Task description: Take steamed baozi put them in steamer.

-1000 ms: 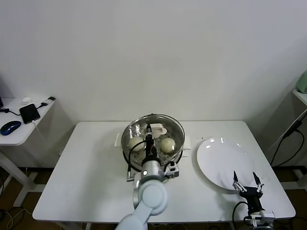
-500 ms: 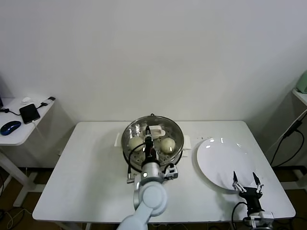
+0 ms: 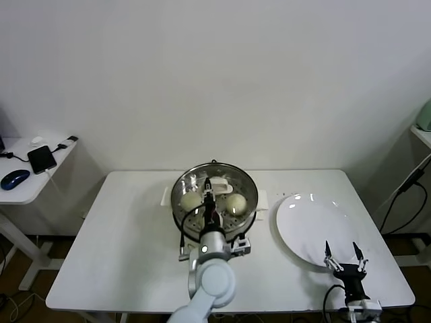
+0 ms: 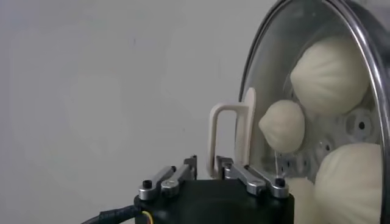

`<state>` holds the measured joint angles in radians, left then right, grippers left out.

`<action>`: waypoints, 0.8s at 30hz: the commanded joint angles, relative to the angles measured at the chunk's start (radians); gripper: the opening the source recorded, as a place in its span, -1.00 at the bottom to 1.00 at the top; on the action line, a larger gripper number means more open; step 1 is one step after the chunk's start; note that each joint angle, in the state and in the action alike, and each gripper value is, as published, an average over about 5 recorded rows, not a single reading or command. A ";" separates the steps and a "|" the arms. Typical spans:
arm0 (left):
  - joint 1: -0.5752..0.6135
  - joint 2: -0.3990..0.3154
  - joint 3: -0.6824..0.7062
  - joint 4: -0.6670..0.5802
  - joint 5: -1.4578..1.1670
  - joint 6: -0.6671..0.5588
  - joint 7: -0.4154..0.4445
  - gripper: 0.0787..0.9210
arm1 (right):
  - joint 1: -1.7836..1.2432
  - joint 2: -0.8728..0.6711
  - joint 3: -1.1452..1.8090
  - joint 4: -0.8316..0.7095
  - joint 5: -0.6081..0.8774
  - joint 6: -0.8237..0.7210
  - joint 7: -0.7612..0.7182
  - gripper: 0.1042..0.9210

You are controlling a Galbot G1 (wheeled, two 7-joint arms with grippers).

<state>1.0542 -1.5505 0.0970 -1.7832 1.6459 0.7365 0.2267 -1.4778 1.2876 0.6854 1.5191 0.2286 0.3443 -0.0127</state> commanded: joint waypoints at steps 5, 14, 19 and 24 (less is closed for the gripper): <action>0.002 0.007 0.010 -0.031 -0.025 0.012 0.006 -0.14 | 0.000 0.002 0.002 0.025 -0.016 -0.024 -0.020 0.76; 0.061 0.098 0.042 -0.238 -0.211 -0.012 0.025 0.52 | -0.013 0.005 -0.010 0.052 0.005 -0.006 -0.021 0.76; 0.132 0.185 -0.061 -0.389 -0.577 -0.152 -0.109 0.75 | -0.035 0.000 -0.006 0.088 0.007 0.026 -0.039 0.76; 0.173 0.261 -0.333 -0.443 -1.139 -0.393 -0.342 0.77 | -0.038 0.000 -0.003 0.107 0.005 0.027 -0.041 0.76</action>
<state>1.2116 -1.3445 -0.1585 -2.1132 0.8761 0.6771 0.0104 -1.5027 1.2879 0.6816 1.5876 0.2289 0.3447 -0.0464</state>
